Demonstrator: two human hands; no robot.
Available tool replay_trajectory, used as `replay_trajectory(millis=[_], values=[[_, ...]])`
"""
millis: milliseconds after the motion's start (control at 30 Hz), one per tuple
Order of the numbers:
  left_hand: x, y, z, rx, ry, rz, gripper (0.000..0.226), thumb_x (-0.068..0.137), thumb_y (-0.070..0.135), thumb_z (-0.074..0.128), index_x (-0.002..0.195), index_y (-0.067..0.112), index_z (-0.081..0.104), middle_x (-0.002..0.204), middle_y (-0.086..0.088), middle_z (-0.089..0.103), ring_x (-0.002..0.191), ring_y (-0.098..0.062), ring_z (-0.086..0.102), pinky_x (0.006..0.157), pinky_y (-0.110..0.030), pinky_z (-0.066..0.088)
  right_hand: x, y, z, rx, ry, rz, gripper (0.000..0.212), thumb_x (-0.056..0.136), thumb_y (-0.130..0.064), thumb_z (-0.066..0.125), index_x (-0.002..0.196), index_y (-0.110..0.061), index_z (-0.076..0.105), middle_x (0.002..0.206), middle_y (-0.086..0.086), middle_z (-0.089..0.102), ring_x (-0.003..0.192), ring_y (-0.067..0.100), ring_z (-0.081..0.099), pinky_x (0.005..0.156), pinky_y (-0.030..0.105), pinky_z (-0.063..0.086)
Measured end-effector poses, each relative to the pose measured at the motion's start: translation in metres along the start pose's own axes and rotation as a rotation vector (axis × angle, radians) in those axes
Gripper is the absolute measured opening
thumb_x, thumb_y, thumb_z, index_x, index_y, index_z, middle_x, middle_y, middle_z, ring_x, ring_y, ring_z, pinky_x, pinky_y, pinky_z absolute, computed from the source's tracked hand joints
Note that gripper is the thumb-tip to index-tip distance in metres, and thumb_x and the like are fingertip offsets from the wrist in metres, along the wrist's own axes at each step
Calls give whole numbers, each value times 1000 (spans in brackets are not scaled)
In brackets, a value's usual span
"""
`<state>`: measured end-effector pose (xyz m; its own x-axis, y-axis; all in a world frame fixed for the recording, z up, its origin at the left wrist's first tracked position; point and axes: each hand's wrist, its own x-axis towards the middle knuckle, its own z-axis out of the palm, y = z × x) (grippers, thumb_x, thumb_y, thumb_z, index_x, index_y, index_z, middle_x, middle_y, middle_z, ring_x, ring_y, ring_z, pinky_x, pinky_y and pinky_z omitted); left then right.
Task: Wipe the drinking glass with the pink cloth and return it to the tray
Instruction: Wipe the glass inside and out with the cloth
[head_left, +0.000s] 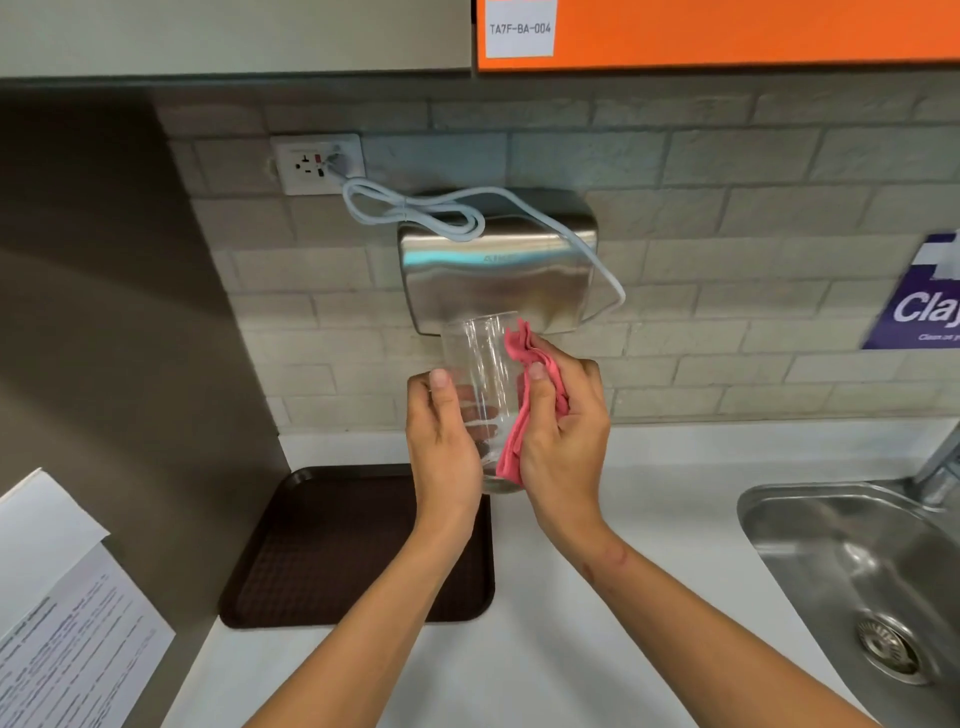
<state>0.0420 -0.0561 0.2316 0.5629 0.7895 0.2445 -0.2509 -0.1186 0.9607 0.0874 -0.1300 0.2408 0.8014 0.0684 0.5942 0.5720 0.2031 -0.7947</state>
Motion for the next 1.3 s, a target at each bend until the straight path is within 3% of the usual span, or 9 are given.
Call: replay_trajectory(millis=[167,300,367,433,533,700,933,1100,1300], values=[[-4,5,3,-143,-93,-187,93,84,89,28,135,23,69,116,-7,83,107,-23,80,101,-50,61,-2,6,-3,-58,-27,-89,42,106,-6,54,123,-42,69,112,-5,60,106,7,65,97,21,54],[5,12,-1,-218,-29,-326,106,70,97,29,122,19,78,115,-11,83,122,-30,73,115,-57,49,-20,22,-9,-159,-186,-281,37,102,-7,56,137,-13,67,132,-1,60,123,23,59,104,37,52],[17,13,-5,-274,2,-455,117,67,104,36,136,15,70,116,-16,81,121,-33,72,115,-57,48,-34,29,-14,-239,-283,-447,37,100,-5,55,135,-5,67,144,7,60,137,28,53,115,43,44],[26,11,-9,-328,5,-518,105,79,98,39,131,13,72,114,-18,81,111,-33,76,107,-50,54,-40,32,-17,-265,-366,-519,37,101,-4,53,136,1,64,149,13,58,147,29,48,123,50,37],[19,8,-6,-284,-137,-450,82,100,80,26,100,25,88,104,-7,86,104,-22,81,96,-37,58,-24,24,-10,-288,-458,-505,39,103,-1,53,141,1,60,158,16,49,157,33,32,129,50,28],[14,7,-1,-274,-141,-376,50,111,57,35,108,31,79,93,5,86,94,-13,82,74,-27,60,14,-1,10,-283,-464,-374,45,102,7,54,146,1,55,162,16,43,159,29,25,131,45,23],[38,6,-25,-453,-133,-609,104,85,92,43,129,3,73,125,-30,76,116,-40,76,102,-51,58,-35,23,-13,-310,-567,-590,37,100,-6,59,136,2,64,148,14,60,155,32,35,122,56,37],[30,14,-15,-336,-172,-402,68,103,74,34,116,25,80,108,-6,85,107,-27,80,85,-41,63,11,-5,7,-230,-514,-382,44,108,-19,46,150,-7,52,166,9,38,161,23,21,132,43,19],[26,27,-7,-186,-113,-277,61,104,74,29,96,42,81,119,-3,81,116,-22,75,104,-43,57,24,-9,13,-158,-452,-242,50,109,-13,43,159,-14,37,174,5,18,161,10,18,129,25,21]])
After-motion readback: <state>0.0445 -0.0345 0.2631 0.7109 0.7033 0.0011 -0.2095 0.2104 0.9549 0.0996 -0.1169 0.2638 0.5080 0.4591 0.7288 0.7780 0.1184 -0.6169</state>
